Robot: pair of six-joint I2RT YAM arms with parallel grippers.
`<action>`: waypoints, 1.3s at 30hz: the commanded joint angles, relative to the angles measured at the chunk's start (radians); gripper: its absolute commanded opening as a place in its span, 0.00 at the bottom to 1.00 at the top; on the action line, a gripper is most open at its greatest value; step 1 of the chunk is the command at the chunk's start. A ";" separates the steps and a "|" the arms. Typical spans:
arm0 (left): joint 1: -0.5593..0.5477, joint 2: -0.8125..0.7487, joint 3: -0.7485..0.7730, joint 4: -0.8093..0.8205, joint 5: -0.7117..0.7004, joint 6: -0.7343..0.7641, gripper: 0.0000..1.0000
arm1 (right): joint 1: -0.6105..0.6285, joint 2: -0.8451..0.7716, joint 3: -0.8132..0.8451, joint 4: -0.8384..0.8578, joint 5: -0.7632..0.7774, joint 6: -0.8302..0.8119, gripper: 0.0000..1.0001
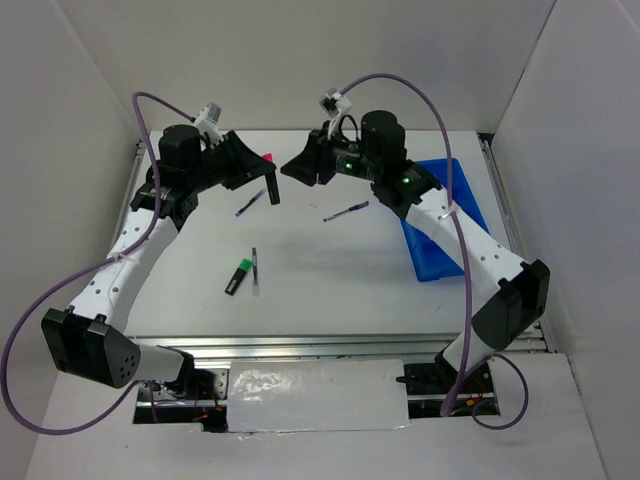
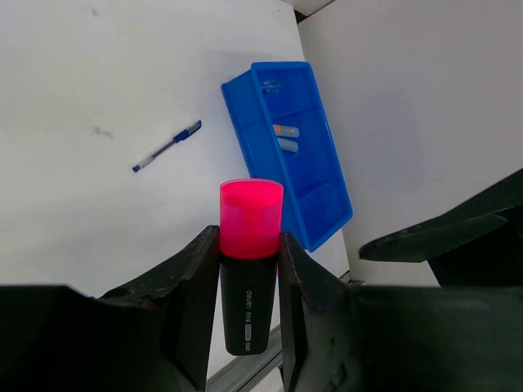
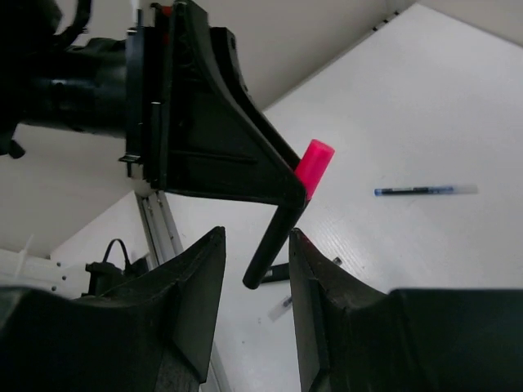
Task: Sort the stationery into containers
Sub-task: Pick up the pen from the center of the board.
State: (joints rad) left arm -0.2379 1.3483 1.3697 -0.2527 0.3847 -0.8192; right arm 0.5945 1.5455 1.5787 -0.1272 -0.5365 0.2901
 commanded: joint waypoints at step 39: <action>0.031 -0.048 0.008 -0.031 0.010 0.141 0.99 | -0.027 0.012 0.014 -0.224 0.067 -0.351 0.00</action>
State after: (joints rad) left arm -0.2279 1.3392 1.3144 -0.2642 0.4320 -0.8055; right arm 0.6506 1.6688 1.5990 -0.2733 -0.4091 0.2058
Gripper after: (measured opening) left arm 0.980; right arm 0.239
